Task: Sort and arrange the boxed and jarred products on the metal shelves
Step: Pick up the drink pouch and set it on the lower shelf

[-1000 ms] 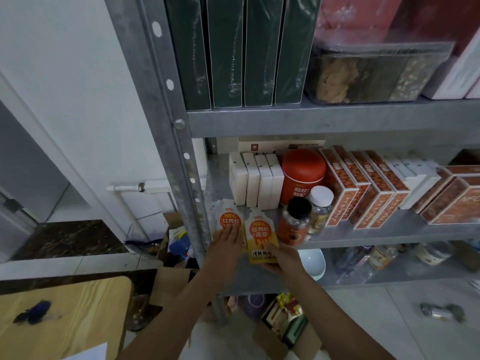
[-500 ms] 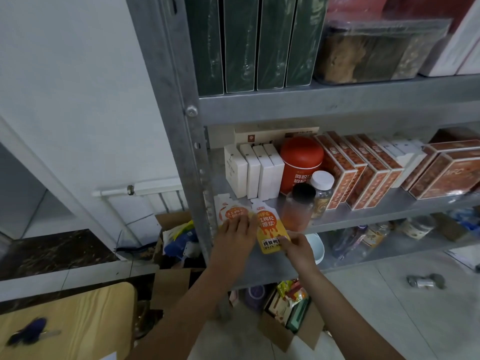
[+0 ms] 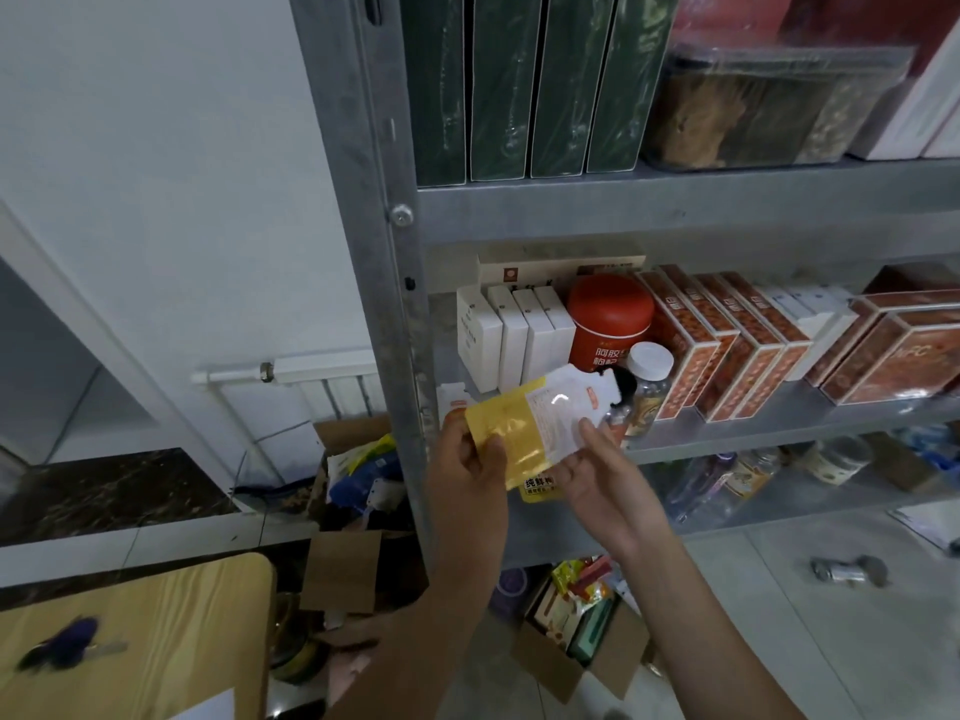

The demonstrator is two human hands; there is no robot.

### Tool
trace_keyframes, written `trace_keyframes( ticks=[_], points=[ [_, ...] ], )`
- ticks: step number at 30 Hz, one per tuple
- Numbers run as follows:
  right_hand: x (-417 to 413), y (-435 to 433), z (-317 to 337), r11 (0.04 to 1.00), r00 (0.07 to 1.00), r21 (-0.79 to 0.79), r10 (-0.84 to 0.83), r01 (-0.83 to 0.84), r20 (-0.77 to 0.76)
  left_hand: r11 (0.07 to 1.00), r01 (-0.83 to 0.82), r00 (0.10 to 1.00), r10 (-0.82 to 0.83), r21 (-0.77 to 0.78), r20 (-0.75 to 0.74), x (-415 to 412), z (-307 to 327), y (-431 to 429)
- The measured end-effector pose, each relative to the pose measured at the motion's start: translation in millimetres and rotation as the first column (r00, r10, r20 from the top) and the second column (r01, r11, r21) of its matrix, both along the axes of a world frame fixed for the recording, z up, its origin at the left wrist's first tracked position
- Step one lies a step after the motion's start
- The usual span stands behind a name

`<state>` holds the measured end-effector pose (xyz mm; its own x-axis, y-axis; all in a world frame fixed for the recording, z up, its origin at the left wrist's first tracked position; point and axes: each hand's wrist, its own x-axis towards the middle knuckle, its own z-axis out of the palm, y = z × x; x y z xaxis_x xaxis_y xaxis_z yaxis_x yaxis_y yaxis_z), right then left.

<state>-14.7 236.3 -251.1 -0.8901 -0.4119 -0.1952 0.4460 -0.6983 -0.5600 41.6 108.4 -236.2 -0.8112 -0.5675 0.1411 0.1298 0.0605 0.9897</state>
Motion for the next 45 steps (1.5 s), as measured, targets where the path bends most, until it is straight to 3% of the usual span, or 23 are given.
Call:
trace_keyframes(
  ticks=[2, 4, 6, 7, 8, 9, 10, 11, 14, 15, 16, 18, 20, 22, 27, 32, 35, 38, 41, 43, 45],
  points=[
    [-0.8, -0.1, 8.9, 1.000, 0.999, 0.007, -0.023, 0.023, 0.022, 0.998, 0.051, 0.999, -0.050, 0.039, -0.009, 1.3, -0.5, 1.0],
    [-3.1, 0.5, 15.3, 0.985, 0.995, 0.149, -0.095, 0.090, 0.029, 0.998, 0.062, 0.997, -0.063, -0.025, -0.039, 3.9, 0.9, 1.7],
    [-4.3, 1.3, 27.0, 0.913, 0.979, 0.360, -0.202, 0.192, -0.010, 0.917, -0.010, 1.000, -0.003, -0.398, -0.031, 8.9, -0.8, 3.3],
    [-4.1, 1.7, 31.7, 0.870, 0.968, 0.431, -0.249, 0.239, -0.034, 0.757, -0.039, 0.997, -0.013, -0.652, -0.075, 10.8, -4.5, 5.3],
    [-3.1, 1.8, 36.0, 0.839, 0.958, 0.471, -0.283, 0.271, -0.047, 0.528, -0.058, 0.990, -0.080, -0.847, -0.117, 12.6, -10.8, 8.6],
    [-0.9, 1.6, 39.7, 0.821, 0.952, 0.496, -0.302, 0.284, -0.046, 0.320, -0.058, 0.979, -0.167, -0.946, -0.117, 14.3, -16.1, 10.8],
    [1.6, 1.0, 42.2, 0.807, 0.951, 0.519, -0.308, 0.280, -0.035, 0.193, -0.040, 0.971, -0.222, -0.980, -0.083, 15.7, -19.6, 12.6],
    [4.6, 0.8, 44.5, 0.794, 0.953, 0.548, -0.301, 0.265, -0.025, 0.145, -0.031, 0.970, -0.235, -0.989, -0.065, 17.1, -21.4, 13.9],
    [15.0, 2.7, 50.4, 0.746, 0.979, 0.634, -0.173, 0.202, -0.108, 0.234, -0.073, 0.968, -0.218, -0.969, -0.126, 21.5, -25.0, 16.2],
    [19.0, 3.3, 51.9, 0.737, 0.980, 0.648, -0.105, 0.192, -0.171, 0.348, -0.068, 0.963, -0.223, -0.935, -0.154, 22.1, -24.2, 16.3],
    [22.9, 3.3, 53.1, 0.719, 0.971, 0.670, -0.034, 0.188, -0.236, 0.518, -0.012, 0.965, -0.219, -0.855, -0.146, 22.5, -19.9, 15.3],
    [27.9, 2.2, 50.2, 0.649, 0.948, 0.731, 0.050, 0.208, -0.314, 0.835, 0.089, 0.986, -0.149, -0.544, -0.068, 22.5, -5.4, 12.4],
    [28.5, 0.3, 40.6, 0.610, 0.949, 0.759, 0.037, 0.227, -0.314, 0.957, 0.202, 0.979, -0.191, -0.210, 0.072, 18.2, 0.3, 8.2],
    [27.7, -0.4, 31.0, 0.614, 0.968, 0.766, 0.011, 0.191, -0.250, 0.959, 0.278, 0.952, -0.267, -0.055, 0.149, 15.0, 0.3, 4.7],
    [28.3, 6.5, 19.3, 0.614, 0.956, 0.771, 0.089, 0.169, -0.280, 0.951, 0.300, 0.922, -0.271, -0.068, 0.278, 5.7, 1.5, -7.1],
    [27.2, 13.7, 16.6, 0.668, 0.970, 0.744, 0.171, 0.016, -0.175, 0.942, 0.261, 0.910, -0.313, 0.209, 0.274, -12.7, 9.4, -12.0],
    [31.0, 17.5, 6.6, 0.695, 0.968, 0.702, 0.250, -0.152, -0.038, 0.961, 0.201, 0.940, -0.245, 0.191, 0.239, -25.0, 9.5, -8.3],
    [24.5, 20.4, -3.9, 0.693, 0.983, 0.707, 0.183, -0.139, 0.014, 0.978, 0.202, 0.949, -0.207, 0.046, 0.236, -39.6, 7.2, -3.8],
    [7.3, 18.9, -10.9, 0.638, 0.997, 0.767, 0.077, -0.068, 0.025, 0.920, 0.228, 0.943, -0.128, -0.319, 0.306, -44.8, -6.7, -4.1],
    [-6.1, 14.9, -18.3, 0.570, 0.999, 0.821, 0.052, -0.036, 0.008, 0.795, 0.300, 0.927, -0.111, -0.527, 0.359, -42.9, -24.1, -7.9],
    [-15.8, 9.7, -24.9, 0.483, 0.998, 0.875, 0.066, -0.033, 0.001, 0.555, 0.463, 0.857, -0.081, -0.691, 0.508, -39.8, -45.6, -12.9]
  ],
)
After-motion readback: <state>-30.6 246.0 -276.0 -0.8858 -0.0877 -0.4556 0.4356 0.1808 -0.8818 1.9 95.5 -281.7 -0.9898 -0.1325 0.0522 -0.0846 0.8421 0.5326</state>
